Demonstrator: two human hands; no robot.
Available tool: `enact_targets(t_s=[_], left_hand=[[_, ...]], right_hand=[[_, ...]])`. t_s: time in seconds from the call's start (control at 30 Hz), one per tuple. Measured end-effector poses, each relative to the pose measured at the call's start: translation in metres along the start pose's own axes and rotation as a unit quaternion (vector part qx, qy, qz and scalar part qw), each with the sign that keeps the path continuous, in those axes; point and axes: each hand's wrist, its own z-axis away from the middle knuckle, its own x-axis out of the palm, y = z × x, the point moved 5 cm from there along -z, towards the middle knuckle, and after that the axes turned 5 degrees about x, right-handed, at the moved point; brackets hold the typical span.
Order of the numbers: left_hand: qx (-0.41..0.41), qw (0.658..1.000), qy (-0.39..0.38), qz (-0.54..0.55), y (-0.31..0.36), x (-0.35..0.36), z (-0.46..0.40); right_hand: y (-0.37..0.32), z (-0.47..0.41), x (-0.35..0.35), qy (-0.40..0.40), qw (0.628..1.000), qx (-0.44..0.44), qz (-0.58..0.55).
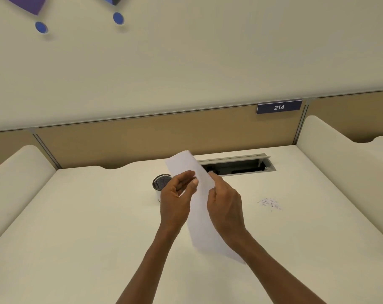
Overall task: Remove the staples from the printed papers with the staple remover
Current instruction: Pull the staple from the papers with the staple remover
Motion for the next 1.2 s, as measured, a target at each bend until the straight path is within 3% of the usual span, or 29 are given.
enact_targets(t_s=[0.1, 0.2, 0.43, 0.57, 1.0, 1.2], left_hand=[[-0.014, 0.995, 0.076, -0.066, -0.009, -0.022, -0.004], [-0.07, 0.988, 0.123, -0.068, -0.017, -0.048, -0.009], [-0.075, 0.994, 0.078, -0.005, -0.007, -0.074, -0.011], [-0.069, 0.995, 0.077, 0.0, -0.001, -0.076, -0.005], [-0.067, 0.994, 0.084, -0.006, -0.004, -0.076, 0.0], [-0.107, 0.994, 0.014, -0.009, -0.016, -0.072, 0.006]], right_hand=[[0.001, -0.012, -0.014, -0.028, 0.993, 0.046, -0.104], [0.007, -0.025, -0.023, -0.068, 0.963, 0.131, -0.227], [0.024, -0.034, -0.02, -0.144, 0.893, 0.243, -0.35], [0.028, -0.029, -0.017, -0.163, 0.874, 0.267, -0.373], [0.041, -0.024, -0.008, -0.158, 0.87, 0.298, -0.361], [0.047, -0.025, -0.009, -0.146, 0.874, 0.298, -0.356]])
